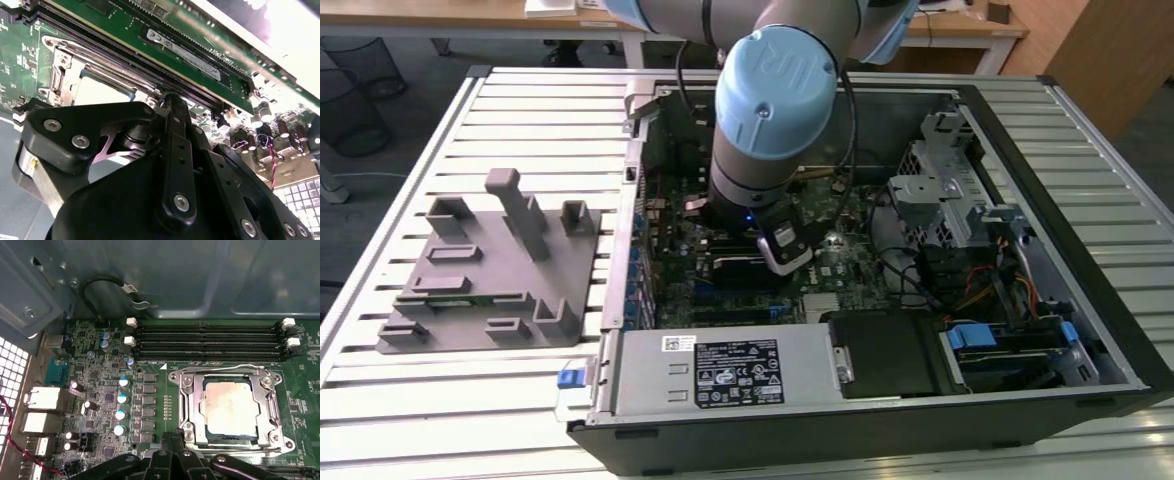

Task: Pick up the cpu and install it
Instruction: 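Install the second cpu locking lever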

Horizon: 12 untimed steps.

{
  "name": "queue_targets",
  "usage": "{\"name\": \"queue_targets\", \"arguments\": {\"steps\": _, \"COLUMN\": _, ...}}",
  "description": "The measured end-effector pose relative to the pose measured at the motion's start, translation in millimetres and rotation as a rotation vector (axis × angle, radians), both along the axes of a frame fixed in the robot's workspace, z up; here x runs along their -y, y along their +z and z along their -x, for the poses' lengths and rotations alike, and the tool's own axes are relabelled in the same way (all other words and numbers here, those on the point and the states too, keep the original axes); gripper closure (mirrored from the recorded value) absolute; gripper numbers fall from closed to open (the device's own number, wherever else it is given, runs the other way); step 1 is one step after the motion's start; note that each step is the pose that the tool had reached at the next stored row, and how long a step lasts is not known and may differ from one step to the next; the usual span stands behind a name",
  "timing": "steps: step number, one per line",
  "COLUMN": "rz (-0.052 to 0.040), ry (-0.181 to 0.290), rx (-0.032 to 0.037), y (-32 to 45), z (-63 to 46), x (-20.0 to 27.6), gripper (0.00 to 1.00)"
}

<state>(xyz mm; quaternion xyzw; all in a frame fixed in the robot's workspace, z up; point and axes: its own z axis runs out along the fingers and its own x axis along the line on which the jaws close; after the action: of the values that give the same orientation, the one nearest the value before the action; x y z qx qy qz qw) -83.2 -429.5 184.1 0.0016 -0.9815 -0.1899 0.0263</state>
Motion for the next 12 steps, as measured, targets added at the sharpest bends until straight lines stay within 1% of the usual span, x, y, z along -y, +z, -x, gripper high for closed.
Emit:
{"name": "queue_targets", "arguments": {"steps": 2, "rz": -0.0005, "ry": 0.000, "rx": 0.0000, "y": 0.0, "z": 0.4, "x": -0.1, "gripper": 0.89}}
{"name": "queue_targets", "arguments": {"steps": 4, "rz": -0.0007, "ry": 0.000, "rx": 0.0001, "y": 2.3, "z": 0.9, "x": -0.1, "gripper": 0.89}}
{"name": "queue_targets", "arguments": {"steps": 9, "rz": -0.0006, "ry": 0.000, "rx": 0.0000, "y": 12.8, "z": 1.0, "x": -0.1, "gripper": 0.89}}
{"name": "queue_targets", "arguments": {"steps": 12, "rz": -0.0005, "ry": 0.000, "rx": 0.0000, "y": 21.1, "z": 1.0, "x": -0.1, "gripper": 0.89}}
